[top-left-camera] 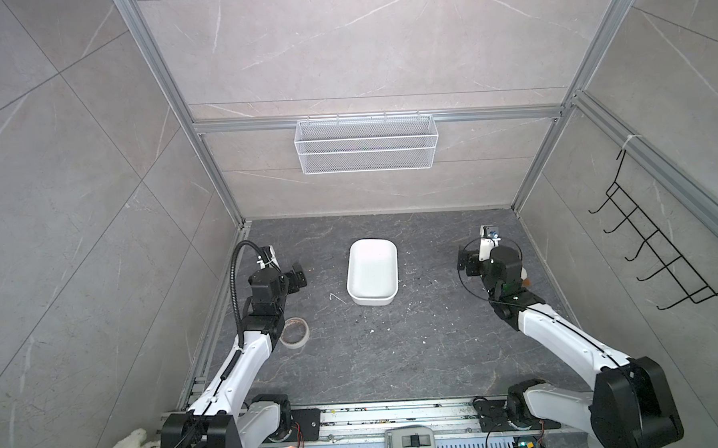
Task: Put the screwdriver in the bin
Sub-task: Pick up the screwdriver from the middle-right of the table.
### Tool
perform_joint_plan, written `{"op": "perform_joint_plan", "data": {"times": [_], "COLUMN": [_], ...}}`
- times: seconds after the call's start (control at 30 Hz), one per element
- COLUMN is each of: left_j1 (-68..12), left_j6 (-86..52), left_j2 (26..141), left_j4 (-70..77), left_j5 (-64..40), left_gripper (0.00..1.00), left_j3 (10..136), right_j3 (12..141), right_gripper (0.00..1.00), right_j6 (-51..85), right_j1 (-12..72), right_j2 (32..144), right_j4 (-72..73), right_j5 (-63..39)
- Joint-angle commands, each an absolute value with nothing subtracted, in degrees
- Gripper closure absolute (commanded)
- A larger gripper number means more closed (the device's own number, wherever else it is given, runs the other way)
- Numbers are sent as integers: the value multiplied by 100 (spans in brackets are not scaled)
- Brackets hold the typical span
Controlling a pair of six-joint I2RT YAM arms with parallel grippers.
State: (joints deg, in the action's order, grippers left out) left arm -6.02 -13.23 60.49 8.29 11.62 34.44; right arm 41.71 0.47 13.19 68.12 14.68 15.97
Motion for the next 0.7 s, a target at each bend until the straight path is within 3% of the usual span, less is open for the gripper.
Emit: {"op": "perform_joint_plan", "data": {"times": [0.0, 0.07, 0.17, 0.27, 0.53, 0.67], "left_j1": [-606, -603, -601, -595, -580, -562], "left_j6": [-1830, -1796, -1954, -2156, -3031, -3015], "left_j2": [5989, 6133, 6340, 6216, 5569, 5590], "left_j4": [-201, -719, -1484, -1601, -1722, -1575], "left_j5": [944, 430, 456, 840, 2162, 2035], "left_gripper": [0, 0, 0, 0, 0, 0], "left_j3": [3491, 3705, 4070, 3929, 3235, 3181], "right_j3": [4723, 5118, 5820, 6091, 6213, 6396], "right_gripper": [1, 1, 0, 3, 1, 3], "right_j6": [543, 1708, 4061, 3852, 2818, 2853], "right_j1": [1332, 1336, 1242, 869, 954, 932], "right_j2": [6671, 6733, 7143, 7592, 7900, 8261], "right_j4": [160, -554, -2600, -2703, -2425, -2610], "right_j5": [1705, 2405, 3873, 3144, 1845, 1709]}}
